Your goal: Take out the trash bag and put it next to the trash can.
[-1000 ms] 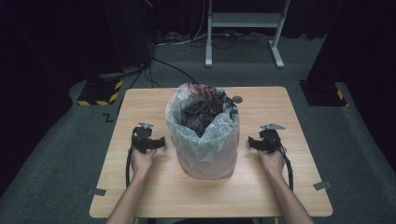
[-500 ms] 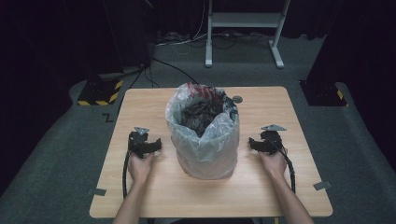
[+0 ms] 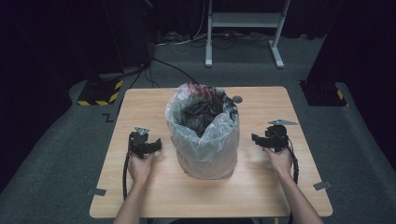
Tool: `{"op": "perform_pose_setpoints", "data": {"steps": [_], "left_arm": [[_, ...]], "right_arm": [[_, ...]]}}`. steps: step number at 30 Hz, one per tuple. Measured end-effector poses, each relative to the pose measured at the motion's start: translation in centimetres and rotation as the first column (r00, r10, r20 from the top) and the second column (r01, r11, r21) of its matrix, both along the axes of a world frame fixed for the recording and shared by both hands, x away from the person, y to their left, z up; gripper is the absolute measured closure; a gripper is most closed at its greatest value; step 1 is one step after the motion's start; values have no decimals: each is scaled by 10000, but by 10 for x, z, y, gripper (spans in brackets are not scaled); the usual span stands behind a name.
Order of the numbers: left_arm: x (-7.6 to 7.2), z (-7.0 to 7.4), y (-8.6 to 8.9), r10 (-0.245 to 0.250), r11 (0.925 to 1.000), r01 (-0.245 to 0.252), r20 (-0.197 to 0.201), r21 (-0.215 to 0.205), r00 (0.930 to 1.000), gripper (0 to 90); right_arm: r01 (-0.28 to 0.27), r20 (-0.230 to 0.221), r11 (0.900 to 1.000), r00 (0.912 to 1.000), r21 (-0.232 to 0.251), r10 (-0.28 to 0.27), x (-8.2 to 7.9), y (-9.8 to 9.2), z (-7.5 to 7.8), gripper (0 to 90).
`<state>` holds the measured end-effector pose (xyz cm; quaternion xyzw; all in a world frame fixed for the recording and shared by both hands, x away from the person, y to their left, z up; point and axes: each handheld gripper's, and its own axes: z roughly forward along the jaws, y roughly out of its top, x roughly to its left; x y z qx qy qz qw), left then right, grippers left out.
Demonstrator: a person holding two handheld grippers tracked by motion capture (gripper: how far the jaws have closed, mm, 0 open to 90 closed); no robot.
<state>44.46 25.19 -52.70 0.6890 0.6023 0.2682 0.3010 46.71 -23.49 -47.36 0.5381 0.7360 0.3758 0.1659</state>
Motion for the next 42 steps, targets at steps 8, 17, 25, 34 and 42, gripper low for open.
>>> {"op": "perform_pose_setpoints", "data": {"steps": [8, 17, 25, 34, 42], "left_arm": [[0, 0, 0, 8, 10000, -8, -4, -67, 10000, 217], [0, 0, 0, 12, 9999, -12, 12, -101, 10000, 221], [0, 0, -2, -9, 9999, 9, 15, -116, 10000, 224], [-1, 1, -3, -7, 9999, 5, -134, -166, 9999, 232], [-1, 3, -2, -52, 9978, 42, -141, -667, 9999, 254]], "right_arm": [[-559, 464, 9957, 9975, 741, 525, -8, 5, 28, 331], [-1143, 528, 9849, 9927, 1302, 1082, -6, 13, 52, 325], [-1435, 808, 9853, 9874, 925, 1363, -6, 21, 70, 344], [-1984, 1176, 9764, 9751, 857, 1879, -4, 33, 90, 354], [-2141, 1391, 9699, 9704, 1162, 1976, -2, 40, 106, 368]]}}
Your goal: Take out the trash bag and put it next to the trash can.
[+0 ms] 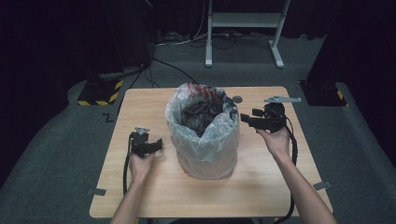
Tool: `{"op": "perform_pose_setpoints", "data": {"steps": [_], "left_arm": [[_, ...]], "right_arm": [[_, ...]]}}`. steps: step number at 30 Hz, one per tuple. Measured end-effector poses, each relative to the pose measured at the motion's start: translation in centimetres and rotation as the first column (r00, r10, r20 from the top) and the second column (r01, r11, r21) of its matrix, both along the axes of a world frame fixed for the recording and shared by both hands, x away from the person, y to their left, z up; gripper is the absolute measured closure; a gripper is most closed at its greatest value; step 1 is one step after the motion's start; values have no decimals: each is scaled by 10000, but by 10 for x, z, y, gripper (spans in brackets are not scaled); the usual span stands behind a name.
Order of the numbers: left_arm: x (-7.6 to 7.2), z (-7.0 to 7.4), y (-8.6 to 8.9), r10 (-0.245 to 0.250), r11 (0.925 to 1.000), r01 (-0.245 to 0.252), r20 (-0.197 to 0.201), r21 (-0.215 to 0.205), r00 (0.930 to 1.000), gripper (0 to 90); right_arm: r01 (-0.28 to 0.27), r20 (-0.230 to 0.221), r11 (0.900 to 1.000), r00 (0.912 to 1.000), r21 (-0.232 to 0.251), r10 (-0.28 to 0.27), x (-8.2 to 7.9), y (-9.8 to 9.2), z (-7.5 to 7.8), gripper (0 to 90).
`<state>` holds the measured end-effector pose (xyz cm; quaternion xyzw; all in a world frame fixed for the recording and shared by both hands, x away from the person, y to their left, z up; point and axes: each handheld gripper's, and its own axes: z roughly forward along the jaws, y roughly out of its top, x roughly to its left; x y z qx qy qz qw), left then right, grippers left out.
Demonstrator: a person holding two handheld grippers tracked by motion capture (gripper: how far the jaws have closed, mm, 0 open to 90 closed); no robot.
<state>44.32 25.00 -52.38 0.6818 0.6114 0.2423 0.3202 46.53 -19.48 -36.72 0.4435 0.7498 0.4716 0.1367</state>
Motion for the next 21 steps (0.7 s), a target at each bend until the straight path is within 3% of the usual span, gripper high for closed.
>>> {"op": "perform_pose_setpoints", "data": {"steps": [8, 17, 21], "left_arm": [[-2, 3, -4, -238, 9995, 237, -68, -232, 9997, 261], [-6, 12, -3, -406, 9969, 413, 116, -672, 9991, 259], [-6, 15, -5, -664, 9968, 660, -66, -451, 9978, 251]], "right_arm": [[-127, 225, 9995, 9997, 275, 121, 3, 14, 18, 381], [-426, 372, 9991, 9984, 51, 424, 7, 34, 33, 365], [-511, 299, 9986, 9982, -142, 515, 11, 43, 37, 344]]}}
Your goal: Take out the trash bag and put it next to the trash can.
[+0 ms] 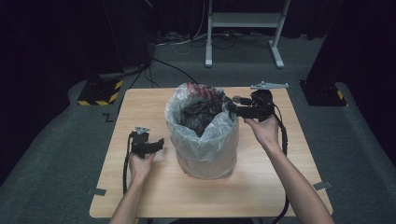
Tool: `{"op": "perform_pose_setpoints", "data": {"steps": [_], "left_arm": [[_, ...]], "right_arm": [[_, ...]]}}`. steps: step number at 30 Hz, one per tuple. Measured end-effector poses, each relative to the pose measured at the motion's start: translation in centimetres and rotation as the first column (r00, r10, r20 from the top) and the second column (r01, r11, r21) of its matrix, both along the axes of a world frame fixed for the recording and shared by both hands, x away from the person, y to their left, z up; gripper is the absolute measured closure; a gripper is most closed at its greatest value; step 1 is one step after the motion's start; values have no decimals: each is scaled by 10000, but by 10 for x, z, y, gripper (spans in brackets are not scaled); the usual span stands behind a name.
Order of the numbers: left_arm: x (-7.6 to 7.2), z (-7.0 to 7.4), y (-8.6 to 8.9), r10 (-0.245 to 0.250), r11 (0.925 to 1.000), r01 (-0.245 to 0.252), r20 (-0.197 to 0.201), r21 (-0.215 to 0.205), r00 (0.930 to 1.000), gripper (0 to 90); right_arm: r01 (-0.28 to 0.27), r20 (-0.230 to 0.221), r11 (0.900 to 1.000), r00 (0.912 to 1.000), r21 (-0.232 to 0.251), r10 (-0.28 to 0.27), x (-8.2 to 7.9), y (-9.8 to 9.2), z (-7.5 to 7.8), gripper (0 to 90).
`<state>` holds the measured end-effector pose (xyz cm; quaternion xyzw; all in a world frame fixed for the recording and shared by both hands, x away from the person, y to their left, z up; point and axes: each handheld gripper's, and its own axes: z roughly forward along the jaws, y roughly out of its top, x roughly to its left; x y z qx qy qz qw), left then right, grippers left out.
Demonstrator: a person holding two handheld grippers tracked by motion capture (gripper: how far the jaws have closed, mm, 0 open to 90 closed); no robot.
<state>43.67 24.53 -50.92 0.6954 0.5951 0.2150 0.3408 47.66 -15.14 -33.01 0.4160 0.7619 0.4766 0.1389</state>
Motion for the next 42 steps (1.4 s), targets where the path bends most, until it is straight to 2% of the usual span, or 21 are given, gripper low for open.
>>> {"op": "perform_pose_setpoints", "data": {"steps": [3, 4, 8, 11, 15, 16, 17, 18, 19, 20, 21, 22, 23, 26, 30, 32, 35, 40, 42], "left_arm": [[1, 5, -1, -123, 9999, 123, 25, -36, 9999, 242], [2, 8, -1, -151, 9998, 152, 44, -92, 9999, 239], [0, 16, -4, -273, 9994, 278, 250, -208, 9993, 241], [-1, 18, -4, -419, 9990, 421, 144, -121, 9990, 237], [-1, 23, -4, -501, 9986, 503, 155, -165, 9986, 233], [-1, 27, -4, -557, 9982, 562, 234, -216, 9982, 232], [-1, 27, -4, -557, 9982, 562, 234, -216, 9982, 230], [-2, 30, -4, -645, 9974, 653, 291, -293, 9975, 225], [-3, 33, -3, -713, 9967, 727, 379, -360, 9967, 225], [-4, 36, -3, -742, 9962, 759, 414, -421, 9964, 225], [-5, 38, -3, -747, 9958, 772, 505, -494, 9959, 225], [-6, 41, -2, -761, 9952, 795, 594, -573, 9953, 229], [-8, 45, -1, -803, 9939, 846, 611, -712, 9949, 229], [-9, 51, 1, -854, 9923, 905, 621, -844, 9944, 224], [-11, 65, 2, -1046, 9891, 1127, 862, -953, 9908, 221], [-11, 76, 3, -1168, 9820, 1298, 988, -1373, 9882, 219], [-12, 82, 6, -1193, 9781, 1361, 1117, -1574, 9866, 208], [-14, 97, 7, -1333, 9760, 1542, 1383, -1536, 9814, 211], [-14, 102, 7, -1389, 9721, 1631, 1465, -1686, 9794, 211]], "right_arm": [[-61, -25, 9996, 10000, -278, 60, 3, 9, 2, 326], [-30, 0, 9987, 10000, -510, 30, 5, 15, 3, 323], [-44, -178, 9977, 9998, -681, 32, 9, 20, 2, 333], [-33, -222, 9966, 9998, -823, 15, 10, 24, 1, 369], [-36, -215, 9944, 9998, -1055, 13, 12, 28, 0, 511], [-78, -271, 9936, 9996, -1123, 48, 13, 29, -1, 605], [-78, -271, 9936, 9996, -1123, 48, 13, 29, -1, 605], [-188, -389, 9936, 9991, -1115, 145, 15, 29, -2, 693], [-188, -389, 9936, 9991, -1115, 145, 15, 29, -2, 693], [-245, -484, 9939, 9986, -1076, 193, 16, 28, -3, 774], [-245, -484, 9939, 9986, -1076, 193, 16, 28, -3, 774], [-330, -504, 9941, 9983, -1038, 278, 16, 27, -3, 849], [-395, -492, 9939, 9982, -1025, 346, 17, 26, -3, 872], [-524, -514, 9932, 9976, -1044, 472, 17, 25, -4, 895], [-603, -558, 9930, 9969, -1011, 549, 17, 25, -4, 898], [-607, -546, 9932, 9970, -990, 555, 17, 25, -4, 898], [-602, -530, 9938, 9971, -936, 554, 16, 26, -3, 897], [-600, -491, 9926, 9973, -1057, 550, 16, 25, -2, 897], [-590, -480, 9926, 9974, -1062, 542, 16, 25, -2, 898]]}}
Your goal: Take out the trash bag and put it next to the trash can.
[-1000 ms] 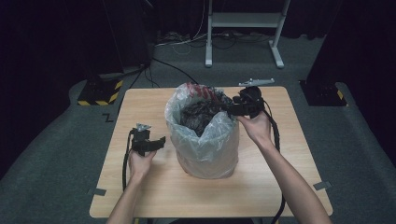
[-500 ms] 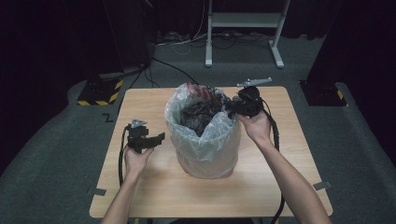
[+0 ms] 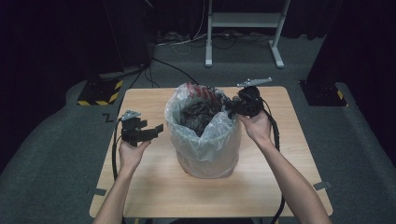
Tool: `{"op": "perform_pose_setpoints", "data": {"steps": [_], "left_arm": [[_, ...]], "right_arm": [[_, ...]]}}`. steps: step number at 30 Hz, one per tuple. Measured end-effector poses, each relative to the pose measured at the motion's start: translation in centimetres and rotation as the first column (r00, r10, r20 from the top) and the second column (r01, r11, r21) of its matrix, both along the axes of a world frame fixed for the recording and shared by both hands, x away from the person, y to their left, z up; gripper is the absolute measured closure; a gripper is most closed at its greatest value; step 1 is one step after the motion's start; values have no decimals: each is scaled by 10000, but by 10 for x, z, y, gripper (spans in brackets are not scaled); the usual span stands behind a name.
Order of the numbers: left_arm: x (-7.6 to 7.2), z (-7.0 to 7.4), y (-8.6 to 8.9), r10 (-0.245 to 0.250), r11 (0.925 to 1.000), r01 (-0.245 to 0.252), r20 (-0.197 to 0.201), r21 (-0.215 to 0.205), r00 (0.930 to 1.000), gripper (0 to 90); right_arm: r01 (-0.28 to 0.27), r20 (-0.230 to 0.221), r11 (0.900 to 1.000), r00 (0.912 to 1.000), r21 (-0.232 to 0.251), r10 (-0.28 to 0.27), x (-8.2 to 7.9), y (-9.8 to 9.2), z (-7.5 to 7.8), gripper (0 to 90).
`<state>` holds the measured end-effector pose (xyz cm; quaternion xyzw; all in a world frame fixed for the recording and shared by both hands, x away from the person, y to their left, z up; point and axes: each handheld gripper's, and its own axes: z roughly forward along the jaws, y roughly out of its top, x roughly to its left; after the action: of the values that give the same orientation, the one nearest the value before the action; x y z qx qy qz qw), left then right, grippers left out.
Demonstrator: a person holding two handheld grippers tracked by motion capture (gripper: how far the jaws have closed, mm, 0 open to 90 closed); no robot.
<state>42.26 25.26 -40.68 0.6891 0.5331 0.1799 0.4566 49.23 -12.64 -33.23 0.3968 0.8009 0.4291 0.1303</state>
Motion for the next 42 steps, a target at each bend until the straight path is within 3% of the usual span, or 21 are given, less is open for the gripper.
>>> {"op": "perform_pose_setpoints", "data": {"steps": [2, 5, 7, 13, 21, 25, 26, 27, 29, 33, 35, 36, 37, 39, 41, 42], "left_arm": [[0, 6, 1, -105, 9997, 108, 110, -234, 9999, 212], [-3, 15, 1, -366, 9948, 408, 457, -935, 9983, 224], [-4, 21, -2, -588, 9918, 654, 624, -1101, 9963, 233], [1, 37, -16, -937, 9897, 1019, 827, -1002, 9922, 257], [6, 51, -27, -1219, 9840, 1332, 987, -1183, 9876, 272], [10, 55, -36, -1120, 9921, 1163, 838, -477, 9902, 318], [11, 56, -38, -1075, 9932, 1105, 767, -359, 9912, 385], [13, 57, -40, -1052, 9939, 1074, 737, -265, 9917, 385], [15, 59, -44, -984, 9951, 973, 672, 199, 9929, 466], [19, 63, -55, -957, 9898, 890, 569, 1111, 9938, 628], [22, 64, -59, -991, 9870, 933, 391, 1306, 9943, 652], [23, 65, -60, -988, 9856, 930, 344, 1410, 9945, 733], [23, 65, -62, -1040, 9834, 987, 275, 1521, 9942, 733], [24, 67, -65, -1017, 9771, 942, 299, 1909, 9944, 798], [23, 70, -66, -990, 9754, 888, 408, 2017, 9943, 813], [22, 72, -65, -1067, 9750, 959, 434, 2004, 9933, 889]], "right_arm": [[-8, 45, 10000, 10000, -68, 8, 0, 1, 0, 898], [-30, 64, 10000, 10000, -66, 30, 0, 2, 0, 897], [-34, 70, 10000, 10000, -74, 34, 0, 2, 1, 897], [-43, 77, 9999, 10000, -156, 44, 0, 4, 0, 897], [-44, 87, 9998, 10000, -175, 46, 0, 4, 2, 897], [-47, 65, 9998, 10000, -194, 49, 0, 4, 3, 897], [-72, 74, 9998, 9999, -208, 73, 0, 5, 3, 897], [-72, 74, 9998, 9999, -208, 73, 0, 5, 3, 897], [-86, 62, 9997, 9999, -238, 87, 0, 6, 3, 896], [-108, 42, 9995, 9999, -296, 109, 1, 7, 5, 896], [-116, 65, 9995, 9999, -299, 118, 1, 7, 6, 896], [-124, 70, 9995, 9999, -278, 126, 0, 8, 6, 896], [-124, 70, 9995, 9999, -278, 126, 0, 8, 6, 896], [-138, 46, 9995, 9999, -296, 140, 1, 8, 6, 896], [-141, -16, 9994, 9999, -319, 141, 1, 9, 5, 896], [-143, -27, 9994, 9999, -320, 142, 2, 9, 5, 896]]}}
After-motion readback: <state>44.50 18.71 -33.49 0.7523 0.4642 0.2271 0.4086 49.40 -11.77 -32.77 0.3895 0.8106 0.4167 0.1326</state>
